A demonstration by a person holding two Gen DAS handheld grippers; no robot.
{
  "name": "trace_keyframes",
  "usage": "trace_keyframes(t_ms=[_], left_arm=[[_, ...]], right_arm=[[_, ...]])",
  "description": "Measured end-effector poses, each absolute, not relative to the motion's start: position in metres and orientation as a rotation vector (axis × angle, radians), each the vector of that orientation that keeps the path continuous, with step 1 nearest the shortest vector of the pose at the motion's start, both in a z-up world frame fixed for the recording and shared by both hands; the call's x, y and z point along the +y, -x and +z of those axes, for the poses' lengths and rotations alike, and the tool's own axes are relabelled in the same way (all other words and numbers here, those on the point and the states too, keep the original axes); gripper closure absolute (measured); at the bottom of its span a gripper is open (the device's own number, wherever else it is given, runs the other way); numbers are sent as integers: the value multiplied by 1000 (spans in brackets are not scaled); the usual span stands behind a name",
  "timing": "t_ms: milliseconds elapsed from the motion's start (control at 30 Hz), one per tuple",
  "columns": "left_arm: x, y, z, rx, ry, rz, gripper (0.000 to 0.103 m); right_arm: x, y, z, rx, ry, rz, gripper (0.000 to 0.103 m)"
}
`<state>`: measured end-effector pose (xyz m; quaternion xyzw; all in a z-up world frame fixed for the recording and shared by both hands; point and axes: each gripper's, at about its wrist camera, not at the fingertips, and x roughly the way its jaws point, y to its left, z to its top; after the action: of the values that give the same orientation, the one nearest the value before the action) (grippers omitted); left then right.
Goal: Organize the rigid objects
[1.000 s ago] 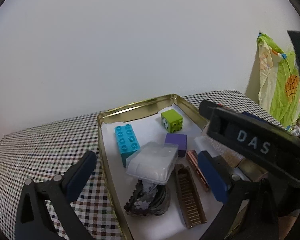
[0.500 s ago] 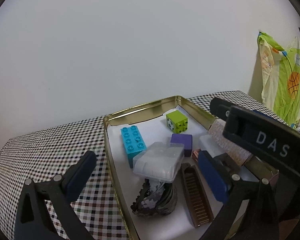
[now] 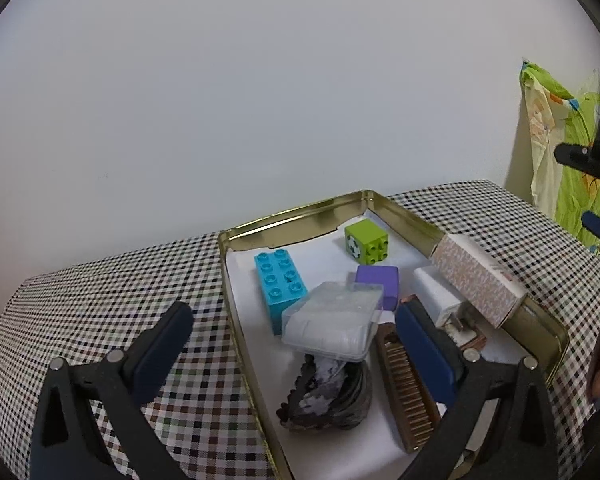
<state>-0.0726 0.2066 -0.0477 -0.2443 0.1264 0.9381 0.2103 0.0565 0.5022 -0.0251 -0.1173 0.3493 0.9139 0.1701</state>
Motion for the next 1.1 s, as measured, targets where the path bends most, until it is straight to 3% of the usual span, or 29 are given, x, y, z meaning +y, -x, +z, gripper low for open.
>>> trace_keyframes(t_ms=[167, 300, 467, 600, 700, 800, 900, 1100], left_arm=[[207, 71, -48, 356, 667, 2612, 1], [207, 74, -48, 353, 679, 2609, 1], [208, 76, -48, 333, 693, 2608, 1], [205, 80, -49, 304, 720, 2611, 1], [203, 82, -49, 288, 734, 2608, 1], [202, 84, -49, 288, 738, 2615, 1], [201, 84, -49, 280, 741, 2617, 1], [202, 83, -50, 287, 732, 2616, 1]], right_arm=[[513, -53, -26, 967, 382, 2613, 13], [503, -42, -31, 633, 572, 2587, 13], [492, -30, -42, 532, 689, 2702, 24], [472, -7, -58, 224, 848, 2581, 24], [468, -3, -60, 320, 922, 2693, 24], [449, -6, -55, 236, 906, 2798, 24], [434, -13, -46, 292, 915, 2994, 24], [477, -40, -47, 342, 793, 2814, 24]])
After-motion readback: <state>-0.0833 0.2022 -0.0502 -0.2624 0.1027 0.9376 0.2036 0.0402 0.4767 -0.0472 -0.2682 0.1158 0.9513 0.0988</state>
